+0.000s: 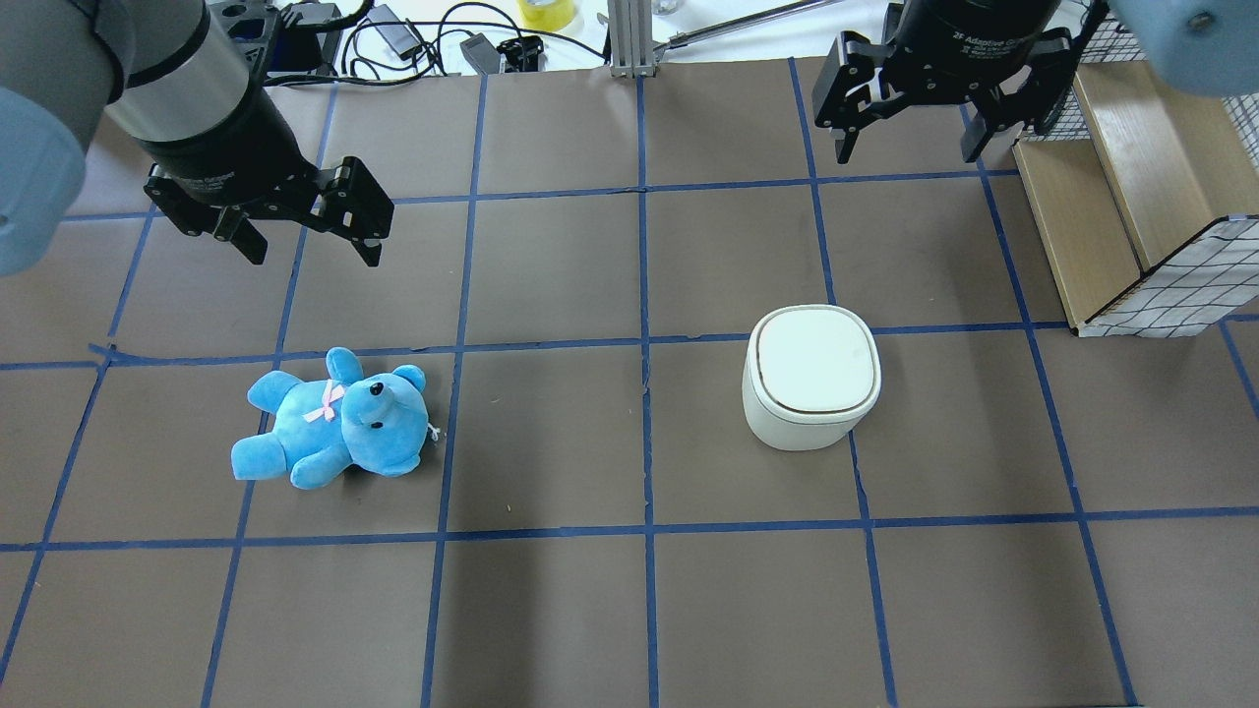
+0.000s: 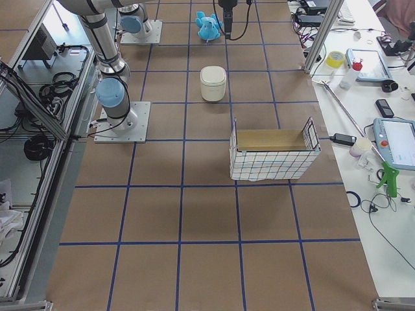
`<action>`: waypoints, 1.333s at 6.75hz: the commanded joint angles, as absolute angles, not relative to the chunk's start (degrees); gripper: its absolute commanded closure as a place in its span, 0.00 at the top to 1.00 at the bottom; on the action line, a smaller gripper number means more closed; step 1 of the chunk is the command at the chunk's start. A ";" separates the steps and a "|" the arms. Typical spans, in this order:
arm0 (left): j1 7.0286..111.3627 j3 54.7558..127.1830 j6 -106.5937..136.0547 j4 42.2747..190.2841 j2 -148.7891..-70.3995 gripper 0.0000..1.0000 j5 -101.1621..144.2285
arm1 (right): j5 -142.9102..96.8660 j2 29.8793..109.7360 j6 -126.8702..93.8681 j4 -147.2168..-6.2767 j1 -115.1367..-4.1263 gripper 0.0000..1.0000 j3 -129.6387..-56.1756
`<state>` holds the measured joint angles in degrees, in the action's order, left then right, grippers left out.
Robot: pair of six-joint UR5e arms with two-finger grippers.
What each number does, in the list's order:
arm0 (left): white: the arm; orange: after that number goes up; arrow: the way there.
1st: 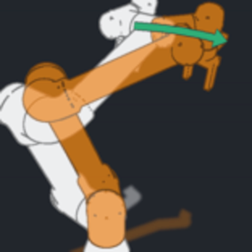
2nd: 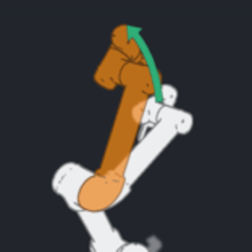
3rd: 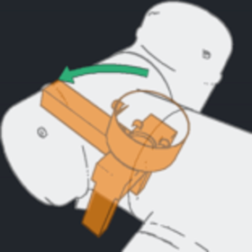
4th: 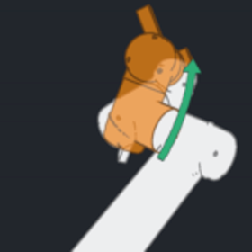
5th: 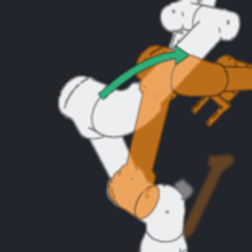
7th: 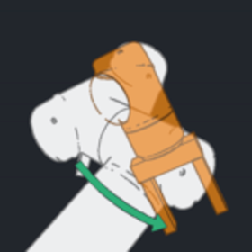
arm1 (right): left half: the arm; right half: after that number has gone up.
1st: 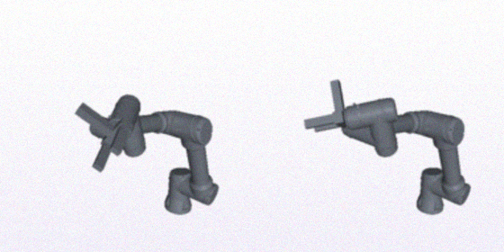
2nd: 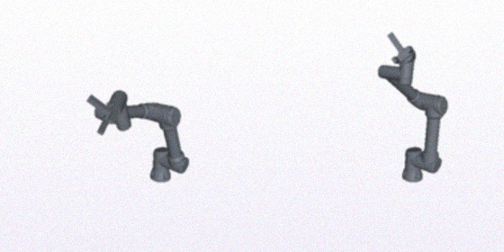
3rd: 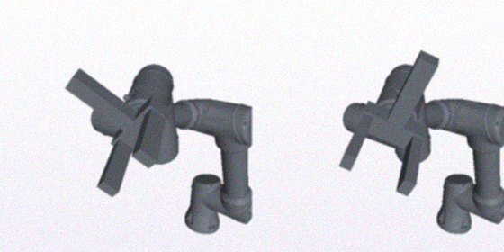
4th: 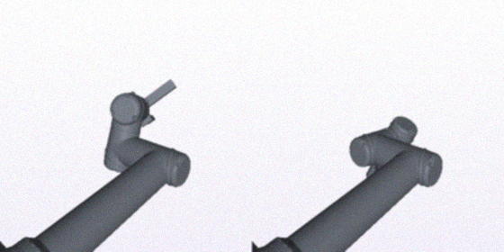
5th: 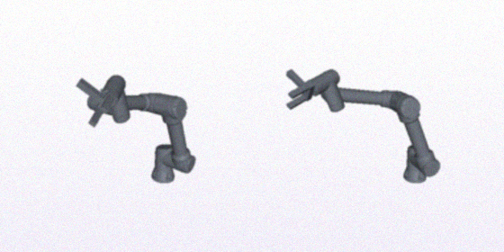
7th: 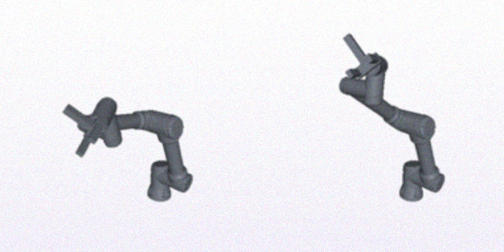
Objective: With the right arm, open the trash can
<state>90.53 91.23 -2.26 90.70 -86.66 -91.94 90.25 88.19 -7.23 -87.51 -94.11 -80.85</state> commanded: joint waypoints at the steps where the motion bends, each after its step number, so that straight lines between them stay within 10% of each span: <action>1: 90.53 91.23 -2.29 90.70 -86.66 1.00 -91.93 | 89.83 88.07 -7.12 -88.15 -94.04 1.00 -81.03; 7: 90.53 91.23 -2.29 90.70 -86.66 1.00 -91.93 | 90.17 87.98 -8.26 -88.33 -94.39 1.00 -83.40; 9: 90.53 91.23 -2.28 90.70 -86.66 1.00 -91.93 | 90.09 88.24 -7.82 -88.24 -94.57 0.33 -84.11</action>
<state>90.53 91.23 -2.24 90.70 -86.66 -91.93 90.27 88.19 -7.91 -88.31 -94.48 -83.65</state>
